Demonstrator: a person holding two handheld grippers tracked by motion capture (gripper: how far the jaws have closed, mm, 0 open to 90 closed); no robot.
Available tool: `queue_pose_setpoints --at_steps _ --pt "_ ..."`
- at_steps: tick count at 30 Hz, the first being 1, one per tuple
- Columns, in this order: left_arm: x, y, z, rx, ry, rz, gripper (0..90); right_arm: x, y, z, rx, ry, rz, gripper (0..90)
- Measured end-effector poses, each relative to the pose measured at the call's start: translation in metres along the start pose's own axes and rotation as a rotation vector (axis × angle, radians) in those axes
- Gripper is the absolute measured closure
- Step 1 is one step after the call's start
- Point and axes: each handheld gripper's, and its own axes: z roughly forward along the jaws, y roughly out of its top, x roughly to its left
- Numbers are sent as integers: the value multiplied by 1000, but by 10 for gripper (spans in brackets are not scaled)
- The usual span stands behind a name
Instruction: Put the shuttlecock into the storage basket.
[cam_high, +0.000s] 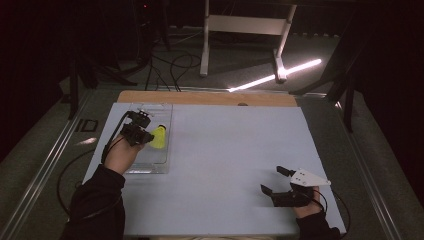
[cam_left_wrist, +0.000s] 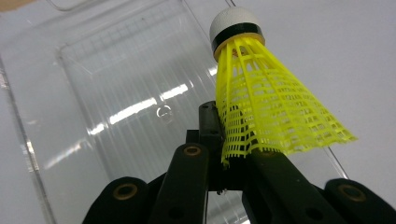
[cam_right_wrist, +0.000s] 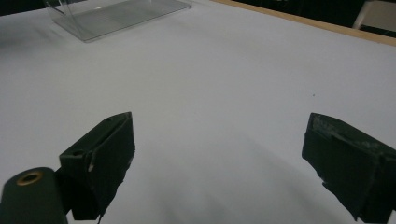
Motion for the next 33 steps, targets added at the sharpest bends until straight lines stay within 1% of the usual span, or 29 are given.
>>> queue_pose_setpoints --at_steps 1,2,3,5,10,11,14,15,17,18,20,21,23,26,27,28,29,31,32,33 --pt "0 -1 3 11 8 1 899 0 0 0 0 0 1 95" --pt "0 -1 3 11 8 1 898 0 0 0 0 0 0 95" --pt "-1 -1 7 30 19 8 898 0 0 0 0 0 1 95" --pt "-2 -2 10 46 20 13 897 0 0 0 0 0 3 95" --pt "-2 -3 14 56 29 18 896 0 0 0 0 1 1 95" --pt "-2 -3 16 68 36 28 896 0 0 0 0 0 1 95" --pt "-3 -3 18 76 28 28 896 0 0 0 1 1 2 95" --pt "-3 -3 20 88 27 32 895 0 0 0 1 1 1 95" --pt "-3 -3 21 90 21 34 894 0 0 0 2 1 1 95" --pt "-3 -3 23 117 30 37 895 0 0 0 2 1 1 95" --pt "-3 -3 25 131 27 37 895 0 0 0 2 0 1 95" --pt "-4 -3 27 151 31 48 895 0 0 0 2 -1 1 95" --pt "-4 -2 29 160 28 45 895 0 0 0 2 0 1 95" --pt "-6 -2 33 190 22 45 894 0 0 0 4 0 1 95" --pt "-6 -2 34 202 20 53 894 0 0 0 4 0 1 95" --pt "-6 -2 36 199 18 47 893 0 0 0 4 0 2 95" --pt "-6 -2 37 207 11 42 893 0 0 0 3 -1 0 95" --pt "-7 -1 38 203 11 34 893 0 0 0 3 -3 0 95" --pt "-7 -1 38 214 5 40 892 0 0 0 3 -3 1 95" --pt "-8 -1 38 211 7 38 892 0 0 0 4 -3 1 95"
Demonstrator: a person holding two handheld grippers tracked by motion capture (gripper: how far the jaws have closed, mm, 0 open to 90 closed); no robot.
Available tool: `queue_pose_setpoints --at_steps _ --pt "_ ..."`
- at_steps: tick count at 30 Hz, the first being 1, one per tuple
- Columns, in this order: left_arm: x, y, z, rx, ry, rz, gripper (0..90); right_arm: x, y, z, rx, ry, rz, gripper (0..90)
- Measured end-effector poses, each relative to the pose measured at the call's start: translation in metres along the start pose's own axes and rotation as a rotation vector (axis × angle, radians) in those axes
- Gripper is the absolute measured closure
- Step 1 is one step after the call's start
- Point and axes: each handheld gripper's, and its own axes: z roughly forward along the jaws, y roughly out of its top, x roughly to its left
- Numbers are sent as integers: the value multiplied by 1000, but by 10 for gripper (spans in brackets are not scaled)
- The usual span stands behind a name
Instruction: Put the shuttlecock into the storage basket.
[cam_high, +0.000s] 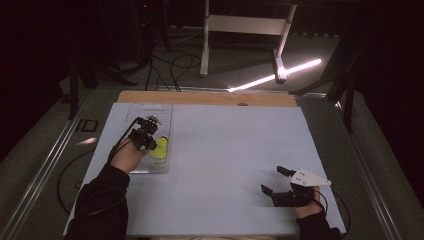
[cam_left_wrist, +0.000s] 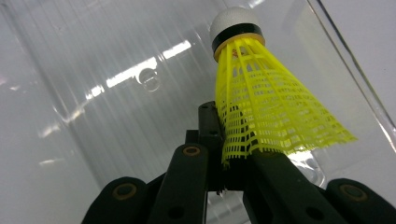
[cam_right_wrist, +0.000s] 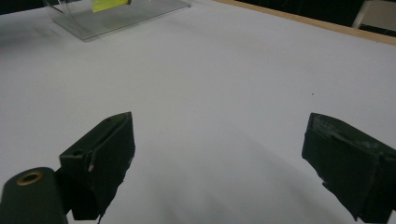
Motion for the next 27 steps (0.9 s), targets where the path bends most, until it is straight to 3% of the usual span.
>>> queue_pose_setpoints --at_steps 6,7,10,14,19,21,27 --pt "-2 2 0 20 -7 1 870 0 0 0 3 -1 -3 95" --pt "-3 3 1 43 5 13 821 0 0 0 3 -1 -3 95" --pt "-5 3 -1 44 30 16 585 0 0 0 2 -1 -3 95" --pt "-5 3 -11 1 54 2 372 0 0 0 2 -2 -4 95" --pt "-7 4 -26 -31 34 15 159 0 0 0 3 -2 -4 95" --pt "-8 4 -31 -47 -15 25 50 0 0 0 3 -3 -6 95" --pt "-13 5 -38 -65 -33 49 0 0 0 0 4 -4 -5 95"
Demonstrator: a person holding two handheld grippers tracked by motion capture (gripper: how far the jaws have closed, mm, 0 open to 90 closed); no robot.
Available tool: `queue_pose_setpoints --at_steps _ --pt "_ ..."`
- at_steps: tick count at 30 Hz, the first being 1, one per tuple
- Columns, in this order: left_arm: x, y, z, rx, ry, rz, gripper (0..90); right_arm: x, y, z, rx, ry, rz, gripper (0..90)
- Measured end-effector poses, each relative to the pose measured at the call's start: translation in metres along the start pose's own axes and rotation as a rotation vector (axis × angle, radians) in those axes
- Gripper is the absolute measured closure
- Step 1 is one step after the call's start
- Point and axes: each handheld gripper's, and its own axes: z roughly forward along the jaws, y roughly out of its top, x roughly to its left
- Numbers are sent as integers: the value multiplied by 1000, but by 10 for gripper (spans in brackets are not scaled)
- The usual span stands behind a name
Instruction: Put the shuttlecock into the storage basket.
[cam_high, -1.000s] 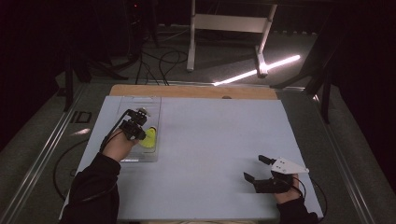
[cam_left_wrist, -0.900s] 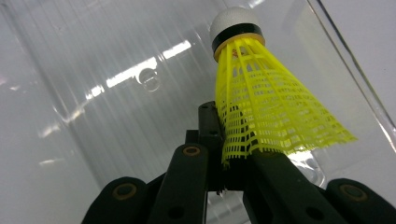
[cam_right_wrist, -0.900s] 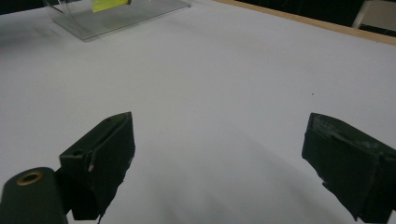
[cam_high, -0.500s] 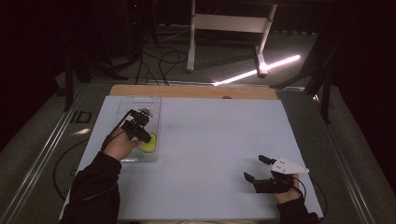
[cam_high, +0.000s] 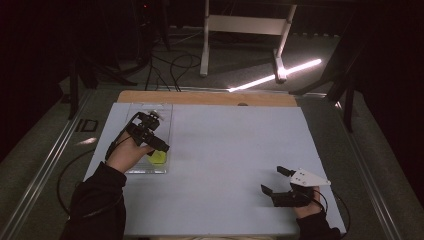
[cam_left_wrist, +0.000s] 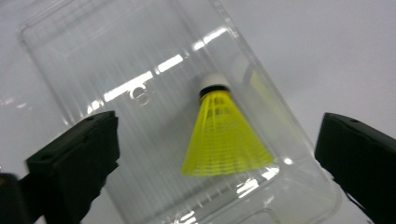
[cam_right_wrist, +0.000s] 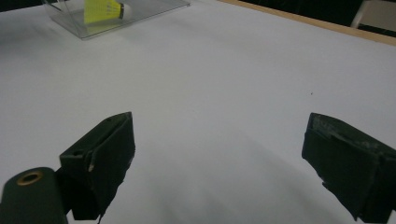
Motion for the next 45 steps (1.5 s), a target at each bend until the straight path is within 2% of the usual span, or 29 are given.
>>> queue_pose_setpoints --at_steps 4,10,15,20,23,28,29,30,31,32,34,38,45 --pt "-3 1 -5 -8 -12 27 0 0 0 0 -1 -1 -1 95" --pt "-9 3 -14 -35 -79 77 0 0 0 0 -1 1 -1 96" --pt "-16 5 -18 -44 -128 141 0 0 0 0 -2 0 0 96" --pt "-23 6 -23 -68 -192 191 0 0 0 0 -4 -1 0 96" --pt "-28 6 -25 -83 -250 230 0 0 0 -1 -4 0 0 96" --pt "-38 8 -24 -104 -310 280 0 0 0 -1 -4 1 0 96" --pt "-40 8 -24 -125 -316 290 0 0 0 -1 -5 2 1 96" --pt "-40 8 -24 -125 -316 290 0 0 0 -1 -5 2 1 96" --pt "-44 8 -24 -154 -320 317 0 0 0 -1 -6 1 1 96" --pt "-47 8 -23 -170 -320 323 0 0 0 -1 -7 1 3 96" --pt "-54 9 -22 -174 -312 354 0 0 0 -1 -6 2 3 96" --pt "-64 10 -18 -190 -325 405 0 0 0 -1 -8 2 2 96" --pt "-80 10 -12 -230 -345 464 0 0 1 -2 -11 2 0 95"
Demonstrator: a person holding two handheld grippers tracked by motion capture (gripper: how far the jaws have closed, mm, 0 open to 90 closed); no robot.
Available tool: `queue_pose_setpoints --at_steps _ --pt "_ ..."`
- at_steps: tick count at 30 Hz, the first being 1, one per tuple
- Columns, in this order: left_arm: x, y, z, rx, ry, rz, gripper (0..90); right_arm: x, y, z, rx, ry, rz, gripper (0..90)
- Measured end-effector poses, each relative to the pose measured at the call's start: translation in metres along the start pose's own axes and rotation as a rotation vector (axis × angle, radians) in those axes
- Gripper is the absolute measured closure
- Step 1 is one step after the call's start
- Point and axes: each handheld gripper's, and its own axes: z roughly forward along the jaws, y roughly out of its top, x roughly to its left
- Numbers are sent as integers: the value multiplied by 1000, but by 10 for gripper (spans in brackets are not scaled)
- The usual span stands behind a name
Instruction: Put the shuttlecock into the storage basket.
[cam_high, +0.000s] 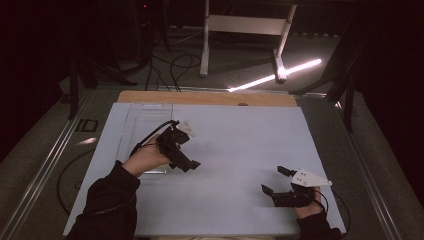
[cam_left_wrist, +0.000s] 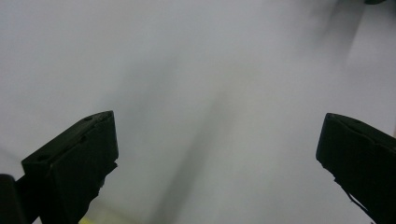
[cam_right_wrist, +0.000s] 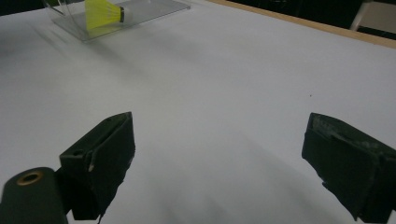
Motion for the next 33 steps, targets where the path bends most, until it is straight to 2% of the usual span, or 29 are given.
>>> queue_pose_setpoints --at_steps 3,7,10,13,17,27,33 --pt "-6 0 5 -10 -16 30 0 0 0 0 1 0 -1 95" --pt "-14 0 11 -16 -36 52 0 0 0 0 4 0 0 96" --pt "-21 0 17 -4 -40 85 0 0 0 0 3 0 -1 96" --pt "-25 -2 20 -25 -76 83 0 0 0 0 1 0 -3 96" --pt "-31 -7 25 -33 -80 110 0 0 0 -1 0 -2 -5 96" --pt "-38 -29 34 -87 -103 130 0 1 1 -1 -1 -3 -6 96" --pt "-39 -45 36 -82 -110 116 0 1 1 -1 -1 -3 -5 96"
